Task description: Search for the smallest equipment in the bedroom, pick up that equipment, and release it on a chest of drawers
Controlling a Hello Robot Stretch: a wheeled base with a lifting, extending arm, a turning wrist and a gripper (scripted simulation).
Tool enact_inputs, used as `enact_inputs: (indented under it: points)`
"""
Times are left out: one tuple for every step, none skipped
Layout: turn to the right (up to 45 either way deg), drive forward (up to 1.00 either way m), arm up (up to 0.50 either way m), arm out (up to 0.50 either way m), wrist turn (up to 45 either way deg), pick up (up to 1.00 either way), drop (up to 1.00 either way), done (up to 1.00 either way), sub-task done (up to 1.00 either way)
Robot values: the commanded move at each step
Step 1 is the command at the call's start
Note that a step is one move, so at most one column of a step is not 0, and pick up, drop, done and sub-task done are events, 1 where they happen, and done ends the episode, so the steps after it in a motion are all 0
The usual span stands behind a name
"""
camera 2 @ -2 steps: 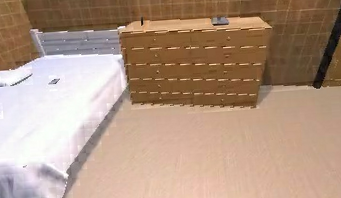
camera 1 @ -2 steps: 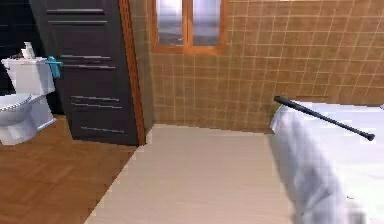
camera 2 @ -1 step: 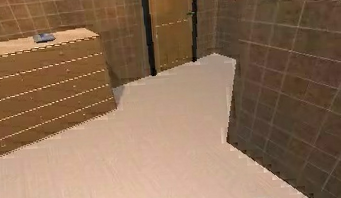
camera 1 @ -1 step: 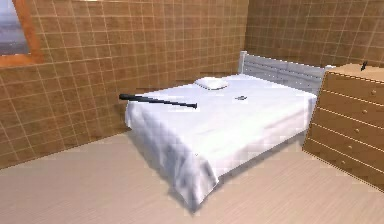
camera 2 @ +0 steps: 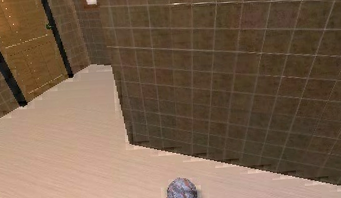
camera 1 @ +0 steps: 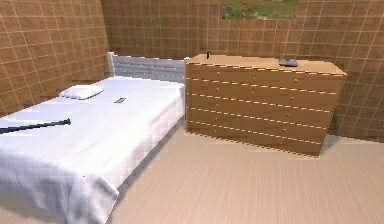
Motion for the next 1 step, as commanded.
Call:
enact_inputs:
  points:
    - [0.0, 0.0, 0.16, 0.0, 0.0, 0.0, 0.0, 0.0, 0.0]
